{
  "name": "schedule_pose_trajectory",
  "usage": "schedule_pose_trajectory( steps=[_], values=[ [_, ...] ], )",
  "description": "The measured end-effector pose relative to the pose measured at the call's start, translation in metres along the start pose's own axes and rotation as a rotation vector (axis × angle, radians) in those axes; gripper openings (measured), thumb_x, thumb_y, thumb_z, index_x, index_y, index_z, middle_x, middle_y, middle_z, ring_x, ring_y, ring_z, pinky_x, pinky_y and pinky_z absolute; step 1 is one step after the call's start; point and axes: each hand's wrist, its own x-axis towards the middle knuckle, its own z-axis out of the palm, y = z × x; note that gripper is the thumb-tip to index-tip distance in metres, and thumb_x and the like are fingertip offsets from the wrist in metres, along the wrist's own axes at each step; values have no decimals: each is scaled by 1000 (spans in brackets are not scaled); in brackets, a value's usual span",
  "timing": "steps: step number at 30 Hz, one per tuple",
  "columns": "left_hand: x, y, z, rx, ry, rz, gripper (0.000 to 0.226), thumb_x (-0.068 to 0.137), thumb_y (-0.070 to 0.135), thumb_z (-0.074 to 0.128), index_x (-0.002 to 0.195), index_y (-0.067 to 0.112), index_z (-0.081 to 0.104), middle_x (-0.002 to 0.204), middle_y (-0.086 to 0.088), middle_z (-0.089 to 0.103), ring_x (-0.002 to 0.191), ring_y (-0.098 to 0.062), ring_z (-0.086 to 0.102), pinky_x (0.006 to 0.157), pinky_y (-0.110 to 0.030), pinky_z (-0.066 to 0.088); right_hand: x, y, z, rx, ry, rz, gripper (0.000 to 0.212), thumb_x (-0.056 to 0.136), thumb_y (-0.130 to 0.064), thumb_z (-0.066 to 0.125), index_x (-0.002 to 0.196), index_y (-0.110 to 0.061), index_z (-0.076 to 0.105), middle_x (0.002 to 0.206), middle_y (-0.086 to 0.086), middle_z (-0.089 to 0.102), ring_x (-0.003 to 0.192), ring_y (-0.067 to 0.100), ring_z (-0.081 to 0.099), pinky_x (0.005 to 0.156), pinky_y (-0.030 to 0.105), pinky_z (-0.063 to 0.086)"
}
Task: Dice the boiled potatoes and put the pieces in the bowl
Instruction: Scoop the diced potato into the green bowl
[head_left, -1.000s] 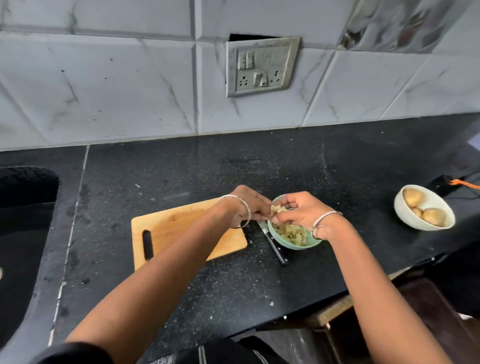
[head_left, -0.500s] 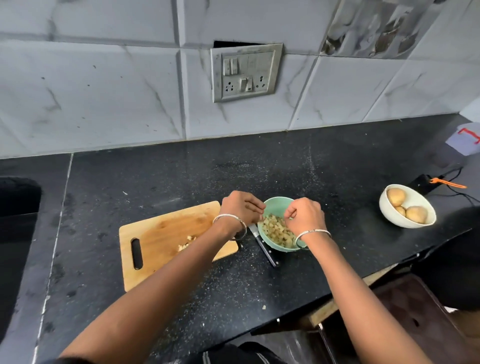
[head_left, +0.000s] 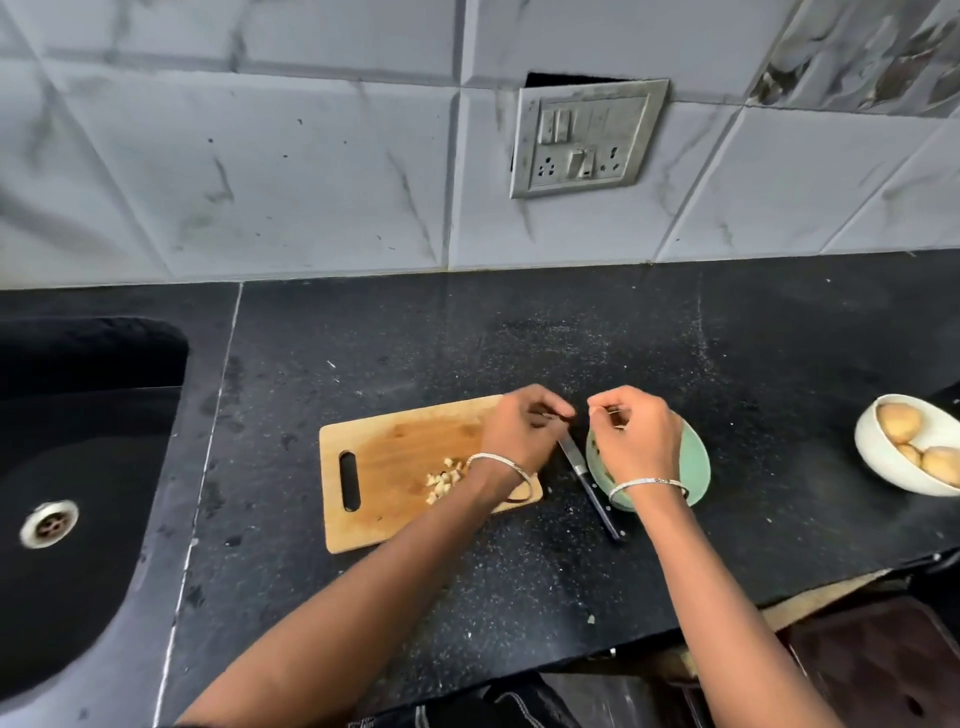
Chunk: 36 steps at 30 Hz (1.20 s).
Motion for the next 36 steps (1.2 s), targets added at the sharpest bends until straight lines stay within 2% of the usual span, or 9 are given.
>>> schedule_pose_trajectory(
  steps=[5,8,13,16,19,25,28,32,36],
  values=[
    [-6,-31,-73,-85,116,-242,15,86,1,65,82,16,66,79,-6,69,70,-18,67,65,-31,57,-24,-15,39,6,-240,-131,16,83,-9,68,90,-20,77,86,-6,75,77,10,69,79,34,57],
    [-22,-50,-107,-21,162,-328,15,85,-1,63,83,13,68,75,-7,68,68,-19,64,64,-31,57,-42,-29,68,-46,-486,-223,26,89,-20,67,115,-20,71,113,-3,72,103,13,66,97,31,50],
    [-46,-71,-130,66,233,-398,12,84,0,65,82,11,68,69,-6,67,66,-22,64,73,-41,60,-73,-44,110,-160,-657,-451,47,96,-30,58,140,-14,51,147,5,48,138,22,41,112,34,36],
    [-51,-78,-134,169,247,-385,15,82,6,69,78,20,69,69,-3,70,68,-24,69,73,-41,60,-91,-33,134,-174,-687,-496,45,100,-27,45,143,-12,48,155,10,36,146,25,28,119,39,28],
    [-52,-82,-136,242,243,-364,15,79,11,72,75,25,69,69,1,70,67,-21,69,73,-41,59,-95,-15,142,-164,-681,-506,59,97,-43,21,141,-19,52,153,6,41,145,20,30,118,36,28],
    [-54,-79,-128,326,162,-310,11,77,14,76,80,22,69,72,3,70,64,-15,66,76,-39,58,-81,8,121,-135,-453,-667,29,86,-5,62,113,-10,73,123,6,68,122,22,59,102,39,50],
    [-54,-78,-123,323,128,-319,12,77,16,77,80,24,69,73,3,71,68,-15,68,74,-38,58,-79,19,115,-216,-435,-709,42,77,8,73,115,-9,71,123,7,68,120,27,61,96,41,54],
    [-58,-77,-120,375,106,-310,17,76,12,77,78,27,69,72,7,70,67,-11,66,74,-34,58,-93,18,104,-325,-495,-730,70,77,19,57,141,-10,50,149,11,45,141,31,37,110,39,38],
    [-62,-74,-114,533,2,-260,20,70,15,83,81,27,71,69,14,66,70,-7,63,72,-24,52,-98,15,104,-429,-505,-714,68,76,15,66,140,-5,51,148,12,46,138,32,41,94,42,55]
  ],
)
